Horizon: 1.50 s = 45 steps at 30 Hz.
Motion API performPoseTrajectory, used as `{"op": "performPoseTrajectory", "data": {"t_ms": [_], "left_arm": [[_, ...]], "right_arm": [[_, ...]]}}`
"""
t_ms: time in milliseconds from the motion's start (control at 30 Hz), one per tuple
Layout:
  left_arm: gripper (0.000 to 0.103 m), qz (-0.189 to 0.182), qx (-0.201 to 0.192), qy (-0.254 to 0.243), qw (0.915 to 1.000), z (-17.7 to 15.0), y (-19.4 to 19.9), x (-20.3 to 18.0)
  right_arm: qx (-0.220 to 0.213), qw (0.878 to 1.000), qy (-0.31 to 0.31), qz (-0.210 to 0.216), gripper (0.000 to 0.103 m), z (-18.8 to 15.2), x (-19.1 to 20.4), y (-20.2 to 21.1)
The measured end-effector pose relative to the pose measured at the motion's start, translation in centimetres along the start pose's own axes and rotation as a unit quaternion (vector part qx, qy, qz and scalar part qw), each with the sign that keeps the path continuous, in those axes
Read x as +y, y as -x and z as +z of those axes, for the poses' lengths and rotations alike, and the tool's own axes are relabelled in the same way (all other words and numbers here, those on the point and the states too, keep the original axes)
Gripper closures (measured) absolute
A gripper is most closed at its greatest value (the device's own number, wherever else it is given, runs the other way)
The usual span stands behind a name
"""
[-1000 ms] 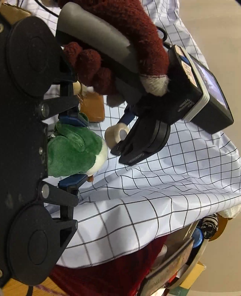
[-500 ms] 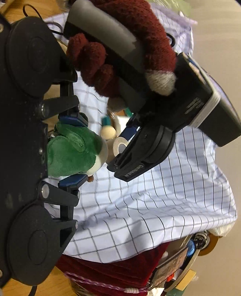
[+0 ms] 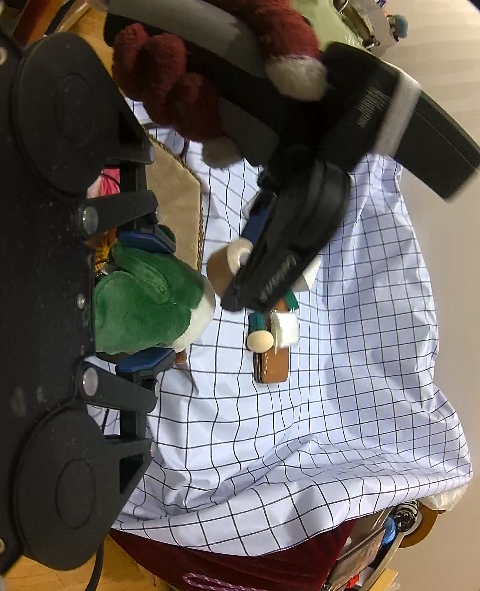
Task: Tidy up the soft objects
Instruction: 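Carry the tape roll and green plush over the woven basket, then release the plush with the right gripper while the left gripper drops the tape roll into the basket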
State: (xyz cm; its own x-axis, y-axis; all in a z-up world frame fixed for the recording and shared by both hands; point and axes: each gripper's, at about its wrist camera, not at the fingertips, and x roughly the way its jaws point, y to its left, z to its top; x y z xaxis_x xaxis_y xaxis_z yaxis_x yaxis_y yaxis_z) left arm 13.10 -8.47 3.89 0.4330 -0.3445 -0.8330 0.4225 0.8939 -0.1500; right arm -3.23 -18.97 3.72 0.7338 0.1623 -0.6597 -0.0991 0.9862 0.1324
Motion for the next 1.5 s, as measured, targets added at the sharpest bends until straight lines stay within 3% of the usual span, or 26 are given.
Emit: {"op": "performPoseTrajectory", "data": {"t_ms": [300,700,1100,1500], "left_arm": [[0.055,0.035,-0.018,0.085,0.9956,-5.7,2.0,2.5],[0.055,0.092,-0.041,0.158,0.9823,-11.5,2.1,4.5],[0.055,0.093,-0.043,0.152,0.9831,-12.2,1.7,3.7],[0.055,0.077,-0.043,0.136,0.9868,-12.1,1.6,2.7]], "right_arm": [[-0.031,0.999,-0.034,0.007,0.049,-1.2,-0.2,3.1],[0.017,0.996,-0.090,0.011,0.049,-0.9,-0.1,-0.9],[0.019,0.996,-0.088,0.012,0.045,-0.8,0.9,-1.9],[0.022,0.993,-0.113,-0.022,0.045,-1.1,-0.5,-2.0]]}}
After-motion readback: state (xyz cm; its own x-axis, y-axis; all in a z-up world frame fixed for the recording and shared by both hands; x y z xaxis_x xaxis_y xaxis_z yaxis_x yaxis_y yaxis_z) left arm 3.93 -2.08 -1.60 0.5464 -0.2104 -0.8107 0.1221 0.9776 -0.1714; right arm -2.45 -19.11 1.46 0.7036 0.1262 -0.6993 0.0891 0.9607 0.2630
